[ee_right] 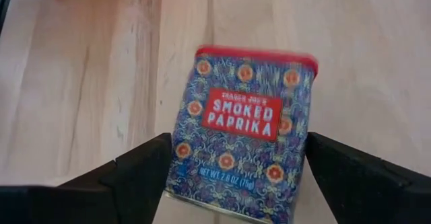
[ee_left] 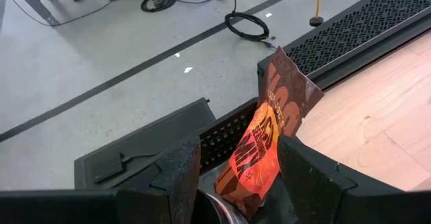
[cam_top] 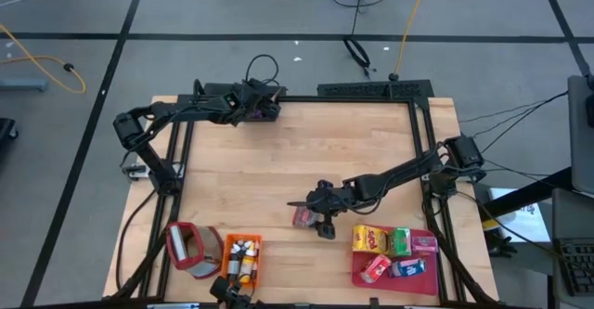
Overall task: Pick & Place Kitchen Items
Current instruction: Put the red seasoning can into the black bin
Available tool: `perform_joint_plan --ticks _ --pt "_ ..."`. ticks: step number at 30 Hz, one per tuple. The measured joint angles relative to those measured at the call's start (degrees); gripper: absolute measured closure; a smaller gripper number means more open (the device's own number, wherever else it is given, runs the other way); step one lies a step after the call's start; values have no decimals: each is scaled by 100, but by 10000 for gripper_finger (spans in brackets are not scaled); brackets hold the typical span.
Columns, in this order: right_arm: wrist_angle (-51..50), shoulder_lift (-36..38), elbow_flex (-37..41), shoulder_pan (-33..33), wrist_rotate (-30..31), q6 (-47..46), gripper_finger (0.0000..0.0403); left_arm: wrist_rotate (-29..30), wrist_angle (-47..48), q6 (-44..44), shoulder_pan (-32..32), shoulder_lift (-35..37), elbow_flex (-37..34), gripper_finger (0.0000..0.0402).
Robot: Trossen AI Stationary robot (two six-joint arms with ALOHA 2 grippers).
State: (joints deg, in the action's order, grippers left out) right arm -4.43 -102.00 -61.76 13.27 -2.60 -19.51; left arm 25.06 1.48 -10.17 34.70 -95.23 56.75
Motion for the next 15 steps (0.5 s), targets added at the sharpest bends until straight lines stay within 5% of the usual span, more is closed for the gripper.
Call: perform_joint_plan --ticks 15 --pt "145 -285 -11 71 168 -172 78 28 6 -2 9 0 0 202"
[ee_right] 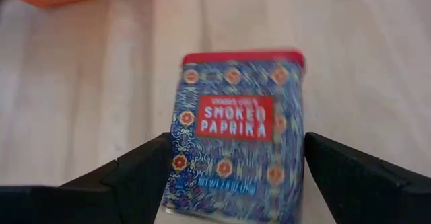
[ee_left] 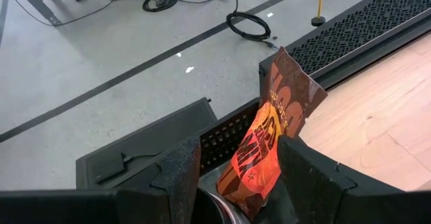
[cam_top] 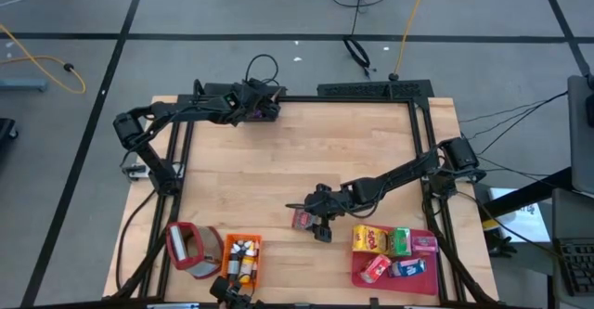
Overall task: Pick & Place Kitchen Items
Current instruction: Put the red seasoning can into the black bin
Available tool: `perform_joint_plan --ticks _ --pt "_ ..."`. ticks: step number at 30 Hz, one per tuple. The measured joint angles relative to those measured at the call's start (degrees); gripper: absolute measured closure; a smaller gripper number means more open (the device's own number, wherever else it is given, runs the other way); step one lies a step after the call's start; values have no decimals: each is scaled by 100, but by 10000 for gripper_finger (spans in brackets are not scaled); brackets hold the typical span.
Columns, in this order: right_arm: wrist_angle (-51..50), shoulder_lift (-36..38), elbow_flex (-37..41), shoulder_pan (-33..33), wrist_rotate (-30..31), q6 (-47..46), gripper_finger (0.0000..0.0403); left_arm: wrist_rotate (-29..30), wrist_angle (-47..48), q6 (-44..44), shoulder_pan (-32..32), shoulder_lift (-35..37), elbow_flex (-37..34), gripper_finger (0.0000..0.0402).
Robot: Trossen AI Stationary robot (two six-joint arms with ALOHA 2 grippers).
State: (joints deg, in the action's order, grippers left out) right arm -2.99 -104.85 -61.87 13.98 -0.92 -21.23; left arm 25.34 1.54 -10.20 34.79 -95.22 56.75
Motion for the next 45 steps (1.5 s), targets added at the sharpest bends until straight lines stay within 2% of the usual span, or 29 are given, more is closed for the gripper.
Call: perform_joint_plan --ticks 4,15,20,23,25,32,36,40,42,45 --pt "-561 21 -24 -35 468 -53 78 4 0 0 2 -2 0 201" --pt "-1121 8 16 -320 753 -56 79 9 40 27 2 -1 0 201" --pt "-889 -55 343 -393 806 -313 96 11 42 111 0 -2 0 202" --pt "-909 -57 412 -396 732 -438 137 15 42 111 2 -2 0 202" --pt "-903 -57 424 -396 735 -495 181 15 42 113 2 -2 0 202" --pt "-826 -31 428 -390 758 -105 380 17 44 127 2 -2 0 202" --pt "-857 45 428 -391 757 -16 399 17 44 127 2 -2 0 202" --pt "-900 305 429 -389 912 72 400 15 44 127 0 -2 0 201" --pt "-1268 464 522 -376 985 213 401 15 80 163 2 -2 2 202" --pt "-907 792 430 -372 723 283 403 12 130 349 0 -2 2 202"
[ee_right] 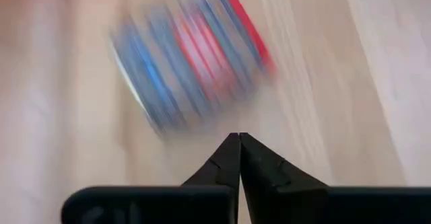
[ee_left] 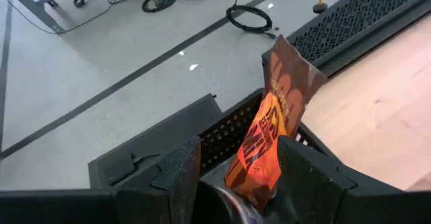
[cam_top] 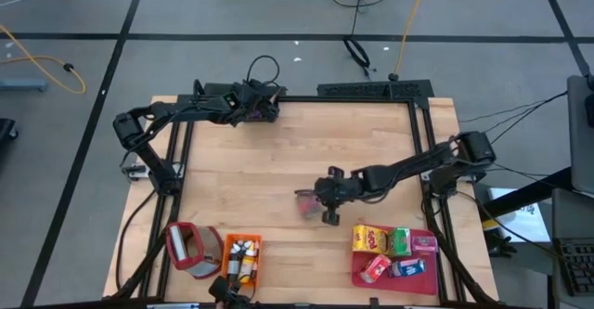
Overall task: Pick & Place Kitchen Items
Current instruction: Put the red seasoning can into the black bin
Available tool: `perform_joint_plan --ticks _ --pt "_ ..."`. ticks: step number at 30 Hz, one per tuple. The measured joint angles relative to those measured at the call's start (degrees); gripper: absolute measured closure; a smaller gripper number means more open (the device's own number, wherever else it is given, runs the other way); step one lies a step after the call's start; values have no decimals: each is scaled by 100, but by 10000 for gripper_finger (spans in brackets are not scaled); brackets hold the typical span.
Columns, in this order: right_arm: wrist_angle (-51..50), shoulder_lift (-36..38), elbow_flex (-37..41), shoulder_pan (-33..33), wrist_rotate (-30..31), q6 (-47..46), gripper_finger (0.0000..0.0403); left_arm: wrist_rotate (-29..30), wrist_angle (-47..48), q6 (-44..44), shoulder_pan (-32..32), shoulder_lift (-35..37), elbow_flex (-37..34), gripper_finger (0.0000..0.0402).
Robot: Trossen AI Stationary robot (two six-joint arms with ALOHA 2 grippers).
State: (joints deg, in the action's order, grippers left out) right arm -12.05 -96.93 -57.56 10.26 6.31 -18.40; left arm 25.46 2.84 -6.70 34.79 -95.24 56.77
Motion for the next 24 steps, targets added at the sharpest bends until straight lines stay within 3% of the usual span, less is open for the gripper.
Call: perform_joint_plan --ticks 10,15,20,24 --pt "29 579 11 103 265 117 402 -29 66 -197 -48 0 0 202" --pt "730 468 10 242 169 197 400 -43 168 -193 -105 0 7 202" --pt "1725 7 144 208 -499 229 401 -53 149 -107 -149 2 7 202" --pt "2095 -256 172 175 -506 263 402 -80 136 -113 -149 2 7 202"
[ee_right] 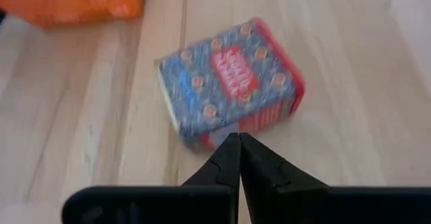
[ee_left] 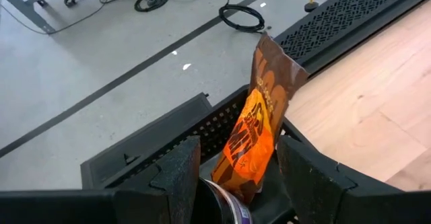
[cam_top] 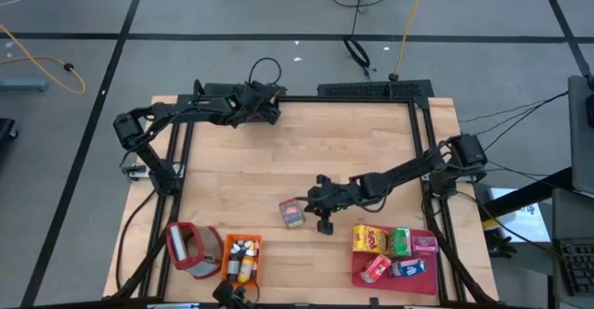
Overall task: Pick & Place Kitchen Items
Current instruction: Put the red seasoning can into the black bin
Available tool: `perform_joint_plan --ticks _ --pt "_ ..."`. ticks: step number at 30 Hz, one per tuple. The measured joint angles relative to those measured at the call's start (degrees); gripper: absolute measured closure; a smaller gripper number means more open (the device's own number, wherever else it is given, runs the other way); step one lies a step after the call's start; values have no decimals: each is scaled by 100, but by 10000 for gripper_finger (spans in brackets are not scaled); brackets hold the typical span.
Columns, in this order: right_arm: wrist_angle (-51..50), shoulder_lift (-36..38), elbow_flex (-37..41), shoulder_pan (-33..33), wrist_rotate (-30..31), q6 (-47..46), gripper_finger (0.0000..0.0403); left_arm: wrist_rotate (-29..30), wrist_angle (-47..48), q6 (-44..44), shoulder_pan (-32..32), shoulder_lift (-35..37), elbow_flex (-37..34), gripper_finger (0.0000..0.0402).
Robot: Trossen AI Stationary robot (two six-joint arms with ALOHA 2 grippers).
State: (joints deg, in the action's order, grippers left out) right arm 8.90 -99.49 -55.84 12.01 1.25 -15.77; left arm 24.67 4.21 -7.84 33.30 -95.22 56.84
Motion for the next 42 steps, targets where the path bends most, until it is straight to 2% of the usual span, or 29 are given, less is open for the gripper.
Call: perform_joint_plan --ticks 7,19,24,29,35,42 --pt "93 11 -1 -75 20 125 402 -419 6 262 -103 88 -1 202" --pt "415 -116 -2 -118 12 258 403 -224 100 441 -529 1164 -13 202" --pt "505 -280 -5 -123 -8 252 403 -726 439 173 -828 1606 -9 202" --pt "627 -353 13 -131 -157 280 403 -1282 1041 95 -1390 1793 -6 202" --pt "666 -351 8 -145 -155 337 403 -1317 1814 -332 -2262 1821 -9 202" --pt "697 -340 1 -145 -300 343 403 -1323 2289 -904 -3219 1806 -9 202"
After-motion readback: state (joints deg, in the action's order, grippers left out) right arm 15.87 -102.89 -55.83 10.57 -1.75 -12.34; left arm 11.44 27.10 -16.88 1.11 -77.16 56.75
